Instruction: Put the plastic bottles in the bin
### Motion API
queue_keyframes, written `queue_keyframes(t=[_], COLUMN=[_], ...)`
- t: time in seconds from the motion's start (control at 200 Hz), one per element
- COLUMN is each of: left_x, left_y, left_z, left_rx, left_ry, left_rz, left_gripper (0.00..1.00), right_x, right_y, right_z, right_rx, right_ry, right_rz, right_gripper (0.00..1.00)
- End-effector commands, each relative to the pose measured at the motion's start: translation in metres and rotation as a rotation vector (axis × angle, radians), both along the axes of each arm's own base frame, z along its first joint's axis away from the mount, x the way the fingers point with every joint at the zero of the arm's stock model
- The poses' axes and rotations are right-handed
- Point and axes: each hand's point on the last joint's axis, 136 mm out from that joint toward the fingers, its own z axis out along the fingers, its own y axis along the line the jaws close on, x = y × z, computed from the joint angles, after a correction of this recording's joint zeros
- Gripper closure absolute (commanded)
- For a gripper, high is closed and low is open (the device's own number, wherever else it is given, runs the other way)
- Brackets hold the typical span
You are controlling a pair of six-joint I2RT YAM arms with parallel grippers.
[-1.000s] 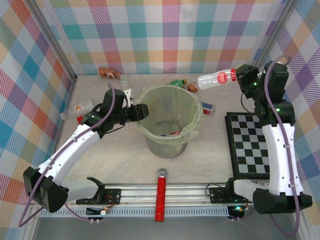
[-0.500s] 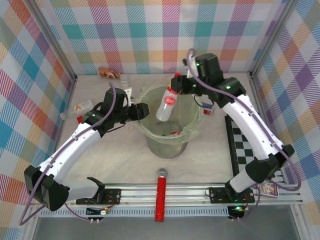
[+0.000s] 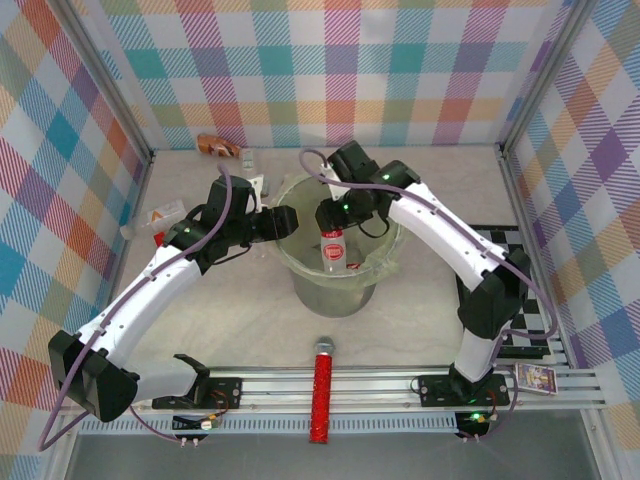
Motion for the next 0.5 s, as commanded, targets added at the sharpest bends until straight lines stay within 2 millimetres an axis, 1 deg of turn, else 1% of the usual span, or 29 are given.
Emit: queue_keyframes(t=[0.0,0.05,0.12,0.175,0.21,0.275,0.32,0.41,0.495], left_x=[-0.004,-0.004,-0.004,-0.004,-0.004,-0.004,-0.004,-0.004,-0.004], left_y=[0.005,0.005,0.005,0.005,0.005,0.005,0.005,0.005,0.005], left_z=[-0.016,-0.016,-0.017,-0.017,-0.017,-0.017,-0.018,-0.019,-0.020], left_rx=[0.071,0.074,0.075,0.076,0.077,0.077,0.078,0.080,0.082], left_ry=[0.039,0.038,0.039,0.039,0.038,0.039,0.040,0.044,0.045], left_rz=[-0.004,-0.003,-0.004,-0.006,-0.005,-0.006,-0.005,-0.005,-0.005], left_gripper=[0.41,0.41,0.41,0.41,0.41,0.41,0.41,0.41,0.41], right_x=[-0.005,-0.007,-0.009,-0.009,-0.009,-0.009,-0.008,-0.009,-0.009], right_y=[0.006,0.007,0.008,0.007,0.006,0.005,0.004,0.002,0.001], right_z=[-0.020,-0.027,-0.036,-0.038,-0.037,-0.029,-0.021,-0.003,0.017], right_rx=[-0.008,-0.020,-0.037,-0.042,-0.043,-0.038,-0.033,-0.020,0.008], right_ry=[0.052,0.068,0.085,0.088,0.086,0.069,0.054,0.024,-0.015], right_rz=[-0.001,-0.002,-0.004,-0.008,-0.009,-0.011,-0.013,-0.010,-0.005], right_gripper=[0.60,0.56,0.49,0.42,0.35,0.24,0.19,0.13,0.10])
